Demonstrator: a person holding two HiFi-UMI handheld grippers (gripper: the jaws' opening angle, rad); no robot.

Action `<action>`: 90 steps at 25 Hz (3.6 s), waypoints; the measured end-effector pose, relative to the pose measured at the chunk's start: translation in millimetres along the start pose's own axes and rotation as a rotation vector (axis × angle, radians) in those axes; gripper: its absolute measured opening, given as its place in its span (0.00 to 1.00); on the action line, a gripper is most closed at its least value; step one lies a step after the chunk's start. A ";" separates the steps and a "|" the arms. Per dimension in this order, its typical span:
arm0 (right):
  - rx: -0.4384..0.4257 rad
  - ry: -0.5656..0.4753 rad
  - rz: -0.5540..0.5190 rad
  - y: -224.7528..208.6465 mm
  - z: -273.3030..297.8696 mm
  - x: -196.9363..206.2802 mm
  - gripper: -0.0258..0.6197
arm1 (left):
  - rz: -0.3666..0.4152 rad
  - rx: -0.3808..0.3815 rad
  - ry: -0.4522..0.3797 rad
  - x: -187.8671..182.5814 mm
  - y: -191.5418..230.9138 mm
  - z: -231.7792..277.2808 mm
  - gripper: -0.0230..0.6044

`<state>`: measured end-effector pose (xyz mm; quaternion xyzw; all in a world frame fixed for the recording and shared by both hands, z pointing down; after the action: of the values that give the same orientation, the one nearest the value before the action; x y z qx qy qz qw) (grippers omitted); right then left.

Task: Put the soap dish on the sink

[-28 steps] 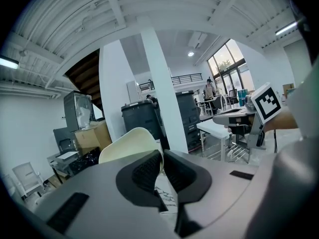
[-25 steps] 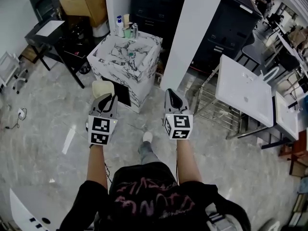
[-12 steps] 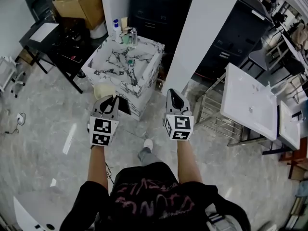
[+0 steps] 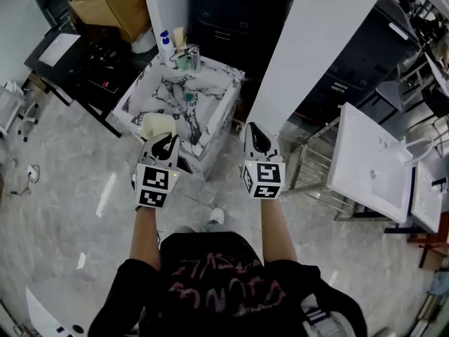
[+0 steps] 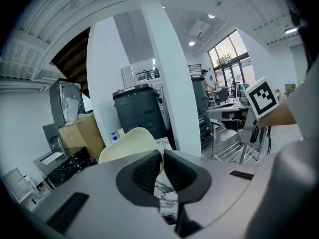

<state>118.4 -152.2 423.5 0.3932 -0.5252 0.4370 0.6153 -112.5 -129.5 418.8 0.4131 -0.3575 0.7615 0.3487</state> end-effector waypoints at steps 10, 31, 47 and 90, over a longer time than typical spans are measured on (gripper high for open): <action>0.000 0.005 0.021 -21.5 46.7 -2.5 0.06 | 0.010 0.027 0.012 -17.2 17.2 50.8 0.10; 0.204 0.063 0.036 -48.4 172.1 -0.7 0.06 | 0.050 0.271 0.038 -20.1 91.5 228.6 0.10; 0.348 0.187 0.078 -80.0 217.2 55.4 0.06 | 0.115 0.471 0.221 21.7 74.9 385.8 0.10; 0.405 0.215 0.156 -102.3 195.9 80.8 0.06 | 0.119 0.467 0.282 23.6 54.1 422.7 0.15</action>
<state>161.7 -358.4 528.2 0.4181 -0.3870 0.6189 0.5407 -6.5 -503.1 596.1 0.3508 -0.1437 0.8923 0.2451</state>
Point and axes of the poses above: the fingertips, and each gripper's own axes: z forward along the fingers, y to its left, x out of its underside, the point moved 5 cm from there along -z, backward along the fingers, and after that the axes turned 1 degree about -x, right-handed, at the moved point
